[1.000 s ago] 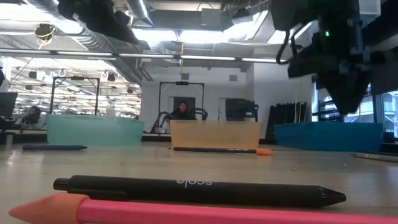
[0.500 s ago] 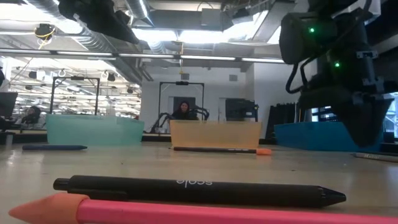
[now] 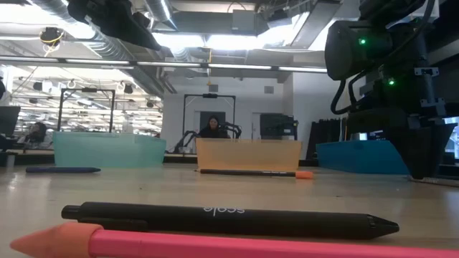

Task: Sort crayons/erasers/pens/pencils in bins
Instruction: Put the gray crayon into the blue bin

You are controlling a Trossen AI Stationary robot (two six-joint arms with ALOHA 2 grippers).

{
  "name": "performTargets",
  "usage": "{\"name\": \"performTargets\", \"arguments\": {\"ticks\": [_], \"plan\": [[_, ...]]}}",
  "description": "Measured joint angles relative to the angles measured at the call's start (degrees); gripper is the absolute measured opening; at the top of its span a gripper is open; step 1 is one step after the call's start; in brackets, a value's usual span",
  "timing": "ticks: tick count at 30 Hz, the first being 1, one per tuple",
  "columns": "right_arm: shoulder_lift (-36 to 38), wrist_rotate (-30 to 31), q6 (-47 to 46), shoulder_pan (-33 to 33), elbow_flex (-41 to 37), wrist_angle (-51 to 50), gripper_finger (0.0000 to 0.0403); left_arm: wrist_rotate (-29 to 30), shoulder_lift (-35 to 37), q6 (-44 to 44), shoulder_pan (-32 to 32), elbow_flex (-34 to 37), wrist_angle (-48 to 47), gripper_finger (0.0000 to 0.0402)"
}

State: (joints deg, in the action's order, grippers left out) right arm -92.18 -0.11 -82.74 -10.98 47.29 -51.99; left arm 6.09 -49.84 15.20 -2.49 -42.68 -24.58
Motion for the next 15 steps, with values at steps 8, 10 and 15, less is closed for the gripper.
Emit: {"name": "performTargets", "arguments": {"ticks": [8,10,15], "plan": [[0.0,1.47,0.96,0.0,0.0,0.03,0.0086,0.02,0.0,0.0,0.0,0.0,0.28,0.0078],[-0.02,1.52,0.96,0.0,0.0,0.03,0.0086,0.02,0.0,0.0,-0.01,0.0,0.28,0.0078],[0.0,1.96,2.06,0.0,0.0,0.03,0.0086,0.02,0.0,0.0,-0.01,0.0,0.26,0.0078]]}}
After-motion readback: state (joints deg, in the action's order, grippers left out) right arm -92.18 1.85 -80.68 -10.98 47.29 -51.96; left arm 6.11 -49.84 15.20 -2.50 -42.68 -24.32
